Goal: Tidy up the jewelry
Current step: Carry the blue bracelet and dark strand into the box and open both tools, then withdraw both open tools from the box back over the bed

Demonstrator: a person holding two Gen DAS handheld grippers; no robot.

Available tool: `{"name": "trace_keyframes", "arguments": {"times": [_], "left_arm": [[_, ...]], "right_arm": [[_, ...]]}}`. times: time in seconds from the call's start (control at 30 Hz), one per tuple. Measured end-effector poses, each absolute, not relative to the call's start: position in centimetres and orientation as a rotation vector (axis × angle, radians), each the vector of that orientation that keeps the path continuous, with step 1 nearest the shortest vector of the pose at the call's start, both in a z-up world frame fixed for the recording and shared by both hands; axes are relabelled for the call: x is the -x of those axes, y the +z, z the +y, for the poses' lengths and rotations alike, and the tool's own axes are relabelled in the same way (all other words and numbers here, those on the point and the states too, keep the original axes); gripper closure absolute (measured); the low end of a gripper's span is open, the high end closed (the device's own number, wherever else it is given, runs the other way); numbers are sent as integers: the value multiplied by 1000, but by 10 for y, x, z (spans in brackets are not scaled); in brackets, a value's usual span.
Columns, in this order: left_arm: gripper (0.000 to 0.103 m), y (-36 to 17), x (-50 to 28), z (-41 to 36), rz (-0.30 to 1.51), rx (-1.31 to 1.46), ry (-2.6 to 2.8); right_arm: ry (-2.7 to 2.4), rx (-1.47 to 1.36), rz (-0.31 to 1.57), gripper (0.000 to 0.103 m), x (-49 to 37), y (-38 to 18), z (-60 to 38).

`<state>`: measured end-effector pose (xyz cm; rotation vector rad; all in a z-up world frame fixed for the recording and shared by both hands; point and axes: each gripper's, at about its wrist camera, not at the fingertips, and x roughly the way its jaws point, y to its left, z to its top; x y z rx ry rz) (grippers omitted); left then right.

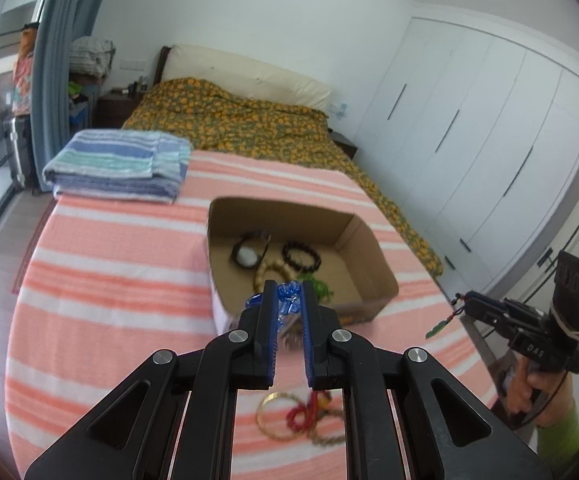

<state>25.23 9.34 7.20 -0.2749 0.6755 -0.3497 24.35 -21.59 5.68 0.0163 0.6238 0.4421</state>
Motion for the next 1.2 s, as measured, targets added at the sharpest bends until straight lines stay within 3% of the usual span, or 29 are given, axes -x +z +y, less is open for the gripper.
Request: {"name": "trace_keyframes", "arguments": {"times": [0.2, 0.37, 0.4, 0.43, 0.47, 0.5, 0.53, 0.6, 0.73, 0.93, 1.2], "left_arm": [[94, 66, -307, 71, 698, 246, -352], [94, 29, -353, 50, 774, 210, -328], [94, 20, -360, 46, 786, 186, -312], [92, 10, -368, 40, 797, 153, -280], [92, 1, -373, 38, 805, 138, -252], [86, -8, -378, 38, 821, 135, -223], [66, -14, -381, 40, 838, 143, -214], [44, -22, -380, 46, 846, 175, -197], [25, -16, -358, 54, 808, 149, -147], [13, 5, -289, 63, 735, 82, -110], [8, 24, -164, 92, 685, -57, 0]], "right_arm": [[410, 11, 679, 82, -314, 43, -212], [365, 18, 764, 80, -368, 5, -216], [354, 14, 773, 76, -376, -1, -217], [335, 8, 780, 51, -383, -7, -218], [294, 5, 774, 39, -388, -14, -222], [269, 9, 759, 35, -388, -15, -226], [250, 12, 749, 35, -387, -16, -229], [246, -14, 742, 35, -382, -16, -237], [268, -43, 724, 35, -349, -16, -248], [267, -4, 699, 35, -264, -30, -249], [161, 71, 749, 35, -156, -85, -254]]}}
